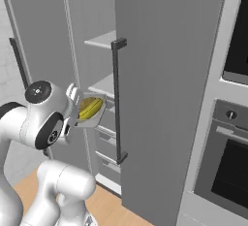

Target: Take the meat container that has the fish and place it on the second highest rack of the freezer. Then take the vegetable container that has the cucumber and potato and place it on the highest rack of the freezer.

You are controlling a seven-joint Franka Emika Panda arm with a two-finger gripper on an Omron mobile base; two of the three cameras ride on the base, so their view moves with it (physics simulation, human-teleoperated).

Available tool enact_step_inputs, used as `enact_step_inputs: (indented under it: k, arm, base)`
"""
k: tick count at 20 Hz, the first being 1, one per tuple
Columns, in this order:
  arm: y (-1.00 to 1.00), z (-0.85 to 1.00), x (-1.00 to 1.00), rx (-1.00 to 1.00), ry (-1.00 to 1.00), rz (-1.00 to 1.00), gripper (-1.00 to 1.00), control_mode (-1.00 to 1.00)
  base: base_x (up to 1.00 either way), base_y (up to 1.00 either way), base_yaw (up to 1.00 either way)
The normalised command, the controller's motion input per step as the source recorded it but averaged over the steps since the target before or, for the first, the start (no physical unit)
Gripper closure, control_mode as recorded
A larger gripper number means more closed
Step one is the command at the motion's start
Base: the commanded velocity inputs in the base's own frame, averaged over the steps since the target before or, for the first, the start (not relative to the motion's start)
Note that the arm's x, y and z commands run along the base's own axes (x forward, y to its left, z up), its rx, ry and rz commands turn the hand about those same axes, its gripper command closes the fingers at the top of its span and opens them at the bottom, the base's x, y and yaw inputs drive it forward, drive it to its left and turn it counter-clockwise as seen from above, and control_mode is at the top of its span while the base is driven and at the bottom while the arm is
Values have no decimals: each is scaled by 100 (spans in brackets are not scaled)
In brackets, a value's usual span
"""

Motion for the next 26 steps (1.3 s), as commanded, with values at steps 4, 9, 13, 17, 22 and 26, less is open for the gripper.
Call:
enact_step_inputs:
  k: [4, 9, 13, 17, 22, 26]
  arm:
    - [0, 0, 0, 0, 0, 0, 100, 100]
    - [0, 0, 0, 0, 0, 0, 100, 100]
    - [0, 0, 0, 0, 0, 0, 100, 100]
    - [0, 0, 0, 0, 0, 0, 100, 100]
    - [0, 0, 0, 0, 0, 0, 100, 100]
    - [0, 0, 0, 0, 0, 0, 100, 100]
  base:
    - [56, 29, -4]
    - [54, 0, -3]
    - [65, 11, -3]
    - [22, 32, -7]
    - [0, 33, -14]
    - [0, 33, -21]
